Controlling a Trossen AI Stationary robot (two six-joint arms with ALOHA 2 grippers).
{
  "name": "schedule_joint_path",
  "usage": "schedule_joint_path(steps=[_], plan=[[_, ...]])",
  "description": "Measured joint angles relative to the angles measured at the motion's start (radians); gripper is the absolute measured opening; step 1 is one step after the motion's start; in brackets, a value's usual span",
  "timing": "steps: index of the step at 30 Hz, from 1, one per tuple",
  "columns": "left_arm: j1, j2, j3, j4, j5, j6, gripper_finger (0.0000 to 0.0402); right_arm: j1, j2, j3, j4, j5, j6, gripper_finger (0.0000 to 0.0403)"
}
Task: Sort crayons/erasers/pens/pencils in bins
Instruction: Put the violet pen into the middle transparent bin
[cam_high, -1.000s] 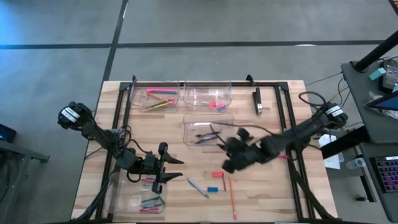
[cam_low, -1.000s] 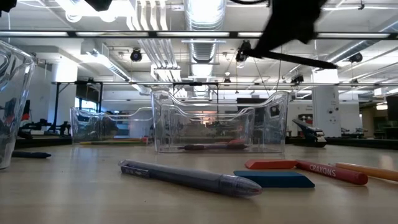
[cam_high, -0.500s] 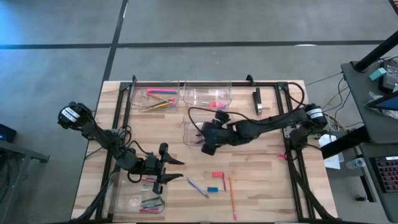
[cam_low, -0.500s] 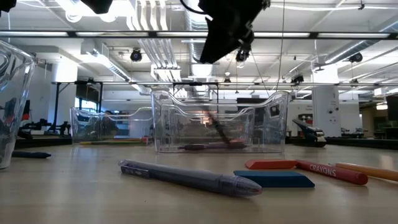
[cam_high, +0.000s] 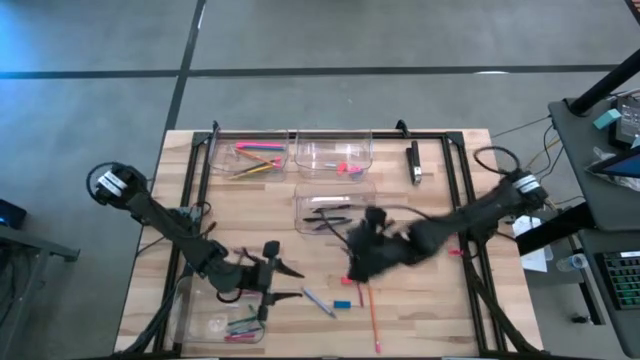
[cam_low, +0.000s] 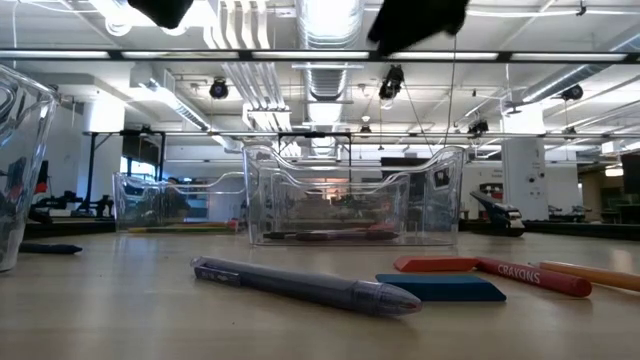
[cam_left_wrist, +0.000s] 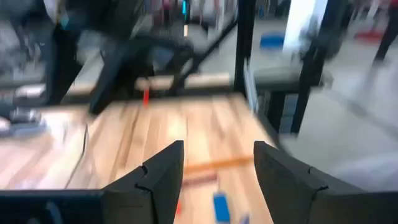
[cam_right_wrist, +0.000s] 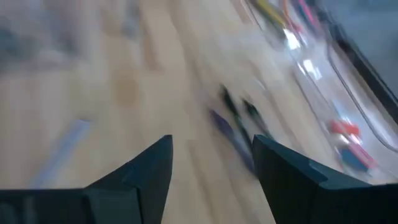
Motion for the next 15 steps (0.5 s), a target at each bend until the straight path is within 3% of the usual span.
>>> schedule_joint_path(steps=[4, 8, 15], plan=[[0.004, 0.031, 0.127, -0.238, -0.001, -0.072, 0.018, 0.158, -0.07, -0.082, 0.164, 0.091, 0.002, 0.0207], [0.007, 0.117, 0.228, -0.266, 0.01, -0.012, 0.018, 0.3, -0.1, -0.152, 0.263, 0.198, 0.006, 0.0206], [0.026, 0.339, 0.445, -0.441, 0.21, 0.034, 0.018, 0.491, -0.101, -0.279, 0.544, 0.34, -0.001, 0.0205]])
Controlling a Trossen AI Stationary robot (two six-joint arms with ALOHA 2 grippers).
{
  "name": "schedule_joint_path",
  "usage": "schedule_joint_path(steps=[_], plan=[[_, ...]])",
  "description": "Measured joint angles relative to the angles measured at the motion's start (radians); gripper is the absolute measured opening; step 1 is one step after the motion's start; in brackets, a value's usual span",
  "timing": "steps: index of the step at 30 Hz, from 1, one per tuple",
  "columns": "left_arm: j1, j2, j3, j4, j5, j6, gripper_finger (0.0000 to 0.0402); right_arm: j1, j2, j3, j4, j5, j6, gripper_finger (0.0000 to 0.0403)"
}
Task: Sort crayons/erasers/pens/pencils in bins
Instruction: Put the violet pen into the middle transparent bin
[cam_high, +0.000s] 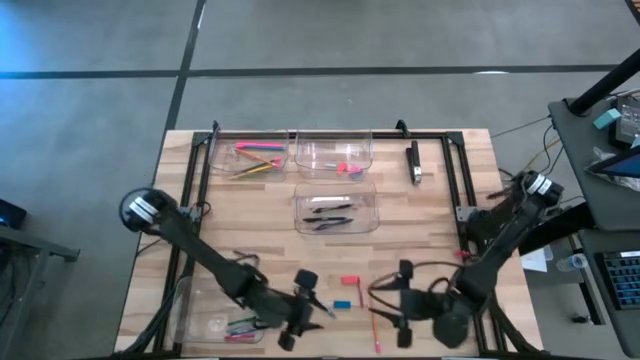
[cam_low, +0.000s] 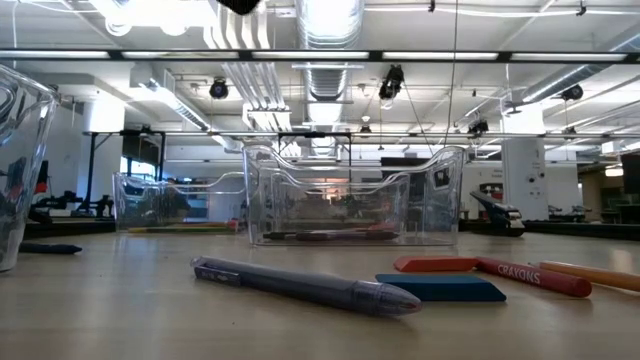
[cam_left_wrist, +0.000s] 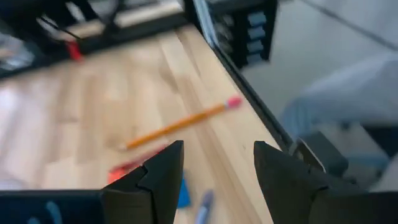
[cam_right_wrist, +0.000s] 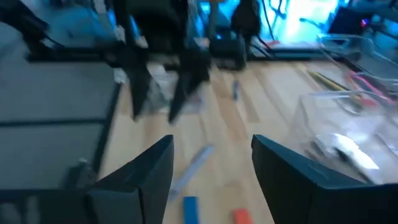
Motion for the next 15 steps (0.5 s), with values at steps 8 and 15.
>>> schedule_joint_path(steps=[8, 15], plan=[[0.063, 0.136, 0.144, -0.267, 0.124, -0.043, 0.018, 0.123, 0.0, -0.186, 0.396, 0.096, -0.058, 0.0205], [0.128, 0.179, 0.119, -0.322, 0.229, -0.057, 0.018, 0.137, 0.056, -0.259, 0.568, 0.095, -0.057, 0.0205]])
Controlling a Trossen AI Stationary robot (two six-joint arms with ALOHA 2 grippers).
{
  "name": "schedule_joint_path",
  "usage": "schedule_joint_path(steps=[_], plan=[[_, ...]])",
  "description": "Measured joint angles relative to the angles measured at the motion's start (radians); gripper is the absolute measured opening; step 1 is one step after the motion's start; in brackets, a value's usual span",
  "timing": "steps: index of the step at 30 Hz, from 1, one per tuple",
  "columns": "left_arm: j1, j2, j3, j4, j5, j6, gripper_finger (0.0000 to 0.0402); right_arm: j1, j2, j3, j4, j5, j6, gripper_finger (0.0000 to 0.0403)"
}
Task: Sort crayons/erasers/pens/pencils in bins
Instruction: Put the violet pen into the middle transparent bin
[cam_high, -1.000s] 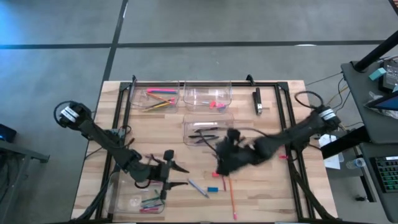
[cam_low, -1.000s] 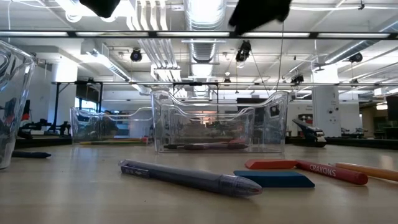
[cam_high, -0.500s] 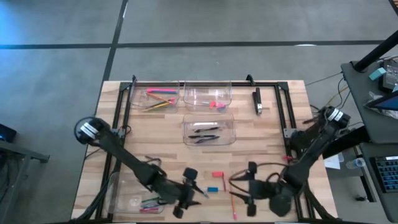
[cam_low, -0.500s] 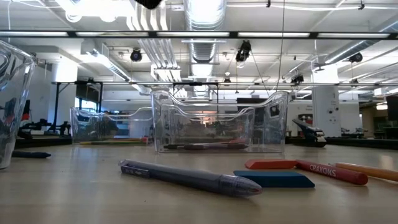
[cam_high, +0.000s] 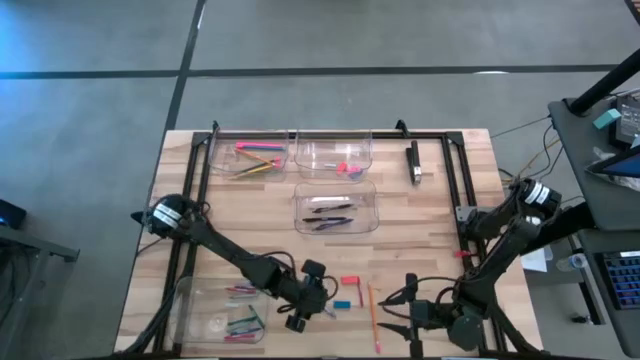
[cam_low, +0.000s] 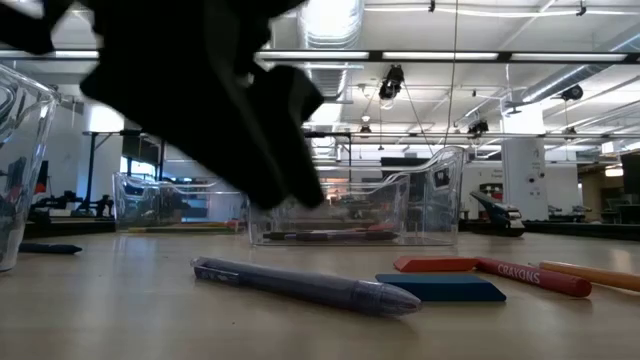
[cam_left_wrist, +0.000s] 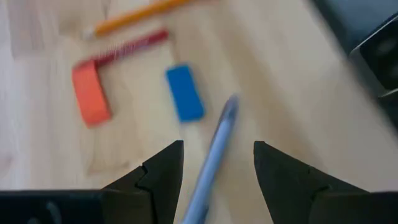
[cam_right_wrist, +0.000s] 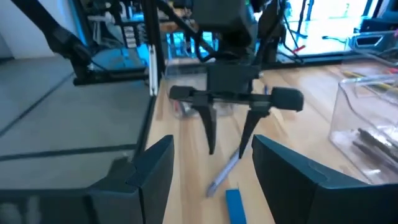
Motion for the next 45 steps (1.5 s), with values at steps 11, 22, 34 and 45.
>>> schedule_joint_path(steps=[11, 22, 34, 45], plan=[[0.021, 0.082, -0.018, -0.05, 0.015, 0.006, 0.018, 0.0, 0.117, 0.056, 0.025, 0.0, -0.052, 0.0205], [0.04, 0.122, -0.018, -0.069, 0.007, 0.064, 0.0056, 0.0, 0.121, 0.093, 0.024, 0.0, -0.115, 0.0205], [0.052, -0.065, -0.03, -0.191, -0.002, 0.097, 0.0015, 0.0, 0.121, 0.093, -0.002, 0.0, -0.106, 0.0205], [0.254, -0.405, -0.021, -0.214, -0.273, 0.323, 0.0012, -0.006, 0.122, 0.091, -0.003, 0.002, -0.106, 0.0205]])
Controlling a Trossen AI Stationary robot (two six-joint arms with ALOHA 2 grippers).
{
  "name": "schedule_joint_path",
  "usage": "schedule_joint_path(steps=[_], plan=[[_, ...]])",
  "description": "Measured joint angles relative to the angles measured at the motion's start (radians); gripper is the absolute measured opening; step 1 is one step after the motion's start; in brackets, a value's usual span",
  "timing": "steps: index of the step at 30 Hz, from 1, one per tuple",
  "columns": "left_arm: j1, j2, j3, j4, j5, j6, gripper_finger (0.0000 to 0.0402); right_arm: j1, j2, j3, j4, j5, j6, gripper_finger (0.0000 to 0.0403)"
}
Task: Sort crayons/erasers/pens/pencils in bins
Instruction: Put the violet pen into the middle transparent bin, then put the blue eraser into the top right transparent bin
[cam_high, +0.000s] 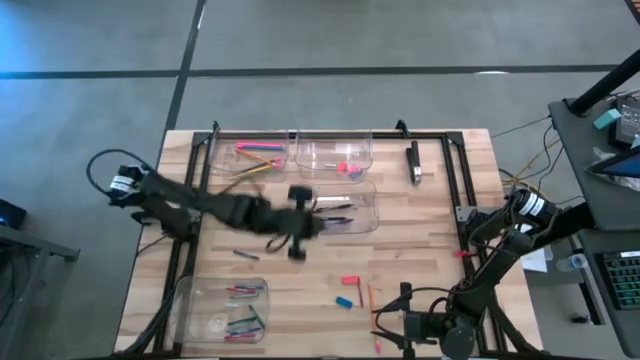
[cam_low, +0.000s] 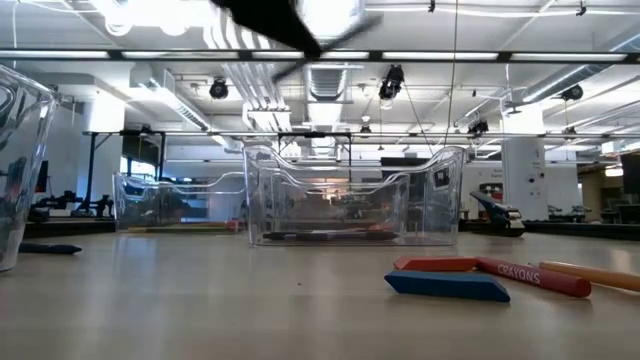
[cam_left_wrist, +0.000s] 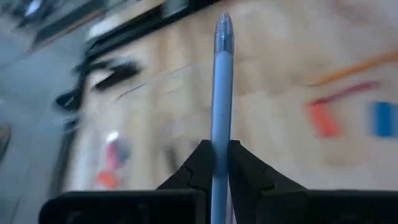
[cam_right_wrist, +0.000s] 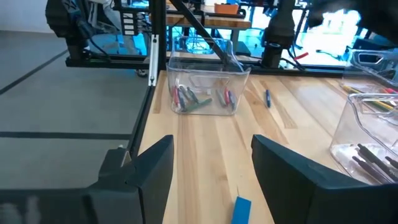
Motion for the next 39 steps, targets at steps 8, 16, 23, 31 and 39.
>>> schedule_joint_path(steps=[8, 16, 23, 31, 39], plan=[[0.285, 0.08, -0.002, 0.018, 0.23, -0.008, 0.0034, -0.004, 0.0, 0.0, -0.006, -0.001, 0.009, 0.0205], [0.314, 0.13, -0.001, 0.014, 0.238, -0.015, 0.0155, -0.006, 0.0, -0.003, -0.025, 0.0, 0.009, 0.0205], [0.277, -0.023, 0.056, -0.102, 0.2, -0.035, 0.0203, -0.006, 0.001, -0.005, -0.025, -0.001, 0.014, 0.0205], [0.064, -0.328, 0.001, -0.163, 0.205, -0.162, 0.0205, -0.006, 0.001, -0.007, -0.048, -0.002, 0.054, 0.0205], [-0.173, -0.506, -0.37, 0.289, 0.099, -0.27, 0.0205, -0.041, 0.001, -0.01, -0.051, -0.045, 0.103, 0.0205]])
